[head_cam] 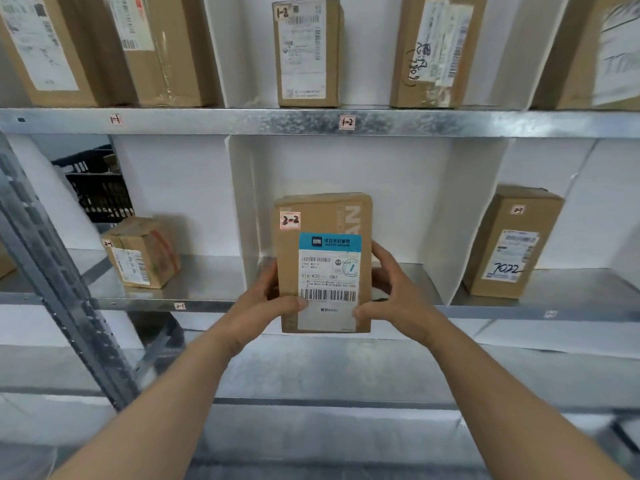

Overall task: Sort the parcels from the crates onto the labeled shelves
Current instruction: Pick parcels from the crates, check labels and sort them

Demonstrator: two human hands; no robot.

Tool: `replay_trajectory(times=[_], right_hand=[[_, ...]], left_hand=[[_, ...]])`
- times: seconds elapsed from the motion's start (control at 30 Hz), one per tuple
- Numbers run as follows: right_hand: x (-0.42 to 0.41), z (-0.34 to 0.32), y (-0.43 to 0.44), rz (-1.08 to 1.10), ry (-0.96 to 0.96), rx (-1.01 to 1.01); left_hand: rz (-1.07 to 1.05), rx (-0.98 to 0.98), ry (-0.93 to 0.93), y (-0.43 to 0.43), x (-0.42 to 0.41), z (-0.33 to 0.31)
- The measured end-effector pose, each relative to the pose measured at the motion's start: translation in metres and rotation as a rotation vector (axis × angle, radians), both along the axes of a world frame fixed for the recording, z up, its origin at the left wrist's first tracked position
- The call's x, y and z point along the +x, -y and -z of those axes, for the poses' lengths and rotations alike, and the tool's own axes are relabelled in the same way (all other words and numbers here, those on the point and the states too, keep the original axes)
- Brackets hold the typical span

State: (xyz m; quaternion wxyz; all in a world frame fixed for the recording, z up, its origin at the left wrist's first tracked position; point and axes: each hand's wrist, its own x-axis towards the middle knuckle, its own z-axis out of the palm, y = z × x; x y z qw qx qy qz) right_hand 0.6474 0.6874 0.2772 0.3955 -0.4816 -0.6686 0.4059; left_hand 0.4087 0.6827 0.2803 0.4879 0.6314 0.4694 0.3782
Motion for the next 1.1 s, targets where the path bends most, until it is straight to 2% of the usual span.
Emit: replay_trajectory(times=[0.33, 0.6, 0.8, 0.97, 1.1], right_hand=[[0.074, 0.019, -0.011, 0.178, -0.026, -0.001], [0.111, 0.040, -0.050, 0.260, -0.005, -0.031], [0.117, 0.052, -0.100, 0.252, 0.006, -0.057], [0.122, 0.063, -0.137, 0.234, 0.049, -0.092], [0.124, 0.070, -0.160, 0.230, 0.073, -0.089]], left_hand=[[0.004, 0.021, -0.158, -0.043, 0.046, 0.022], [-0.056, 0.227, -0.640, -0.095, 0.083, 0.059], [-0.085, 0.279, -0.815, -0.132, 0.102, 0.070], [-0.048, 0.209, -0.792, -0.164, 0.115, 0.080], [-0.045, 0.082, -0.640, -0.182, 0.131, 0.080]])
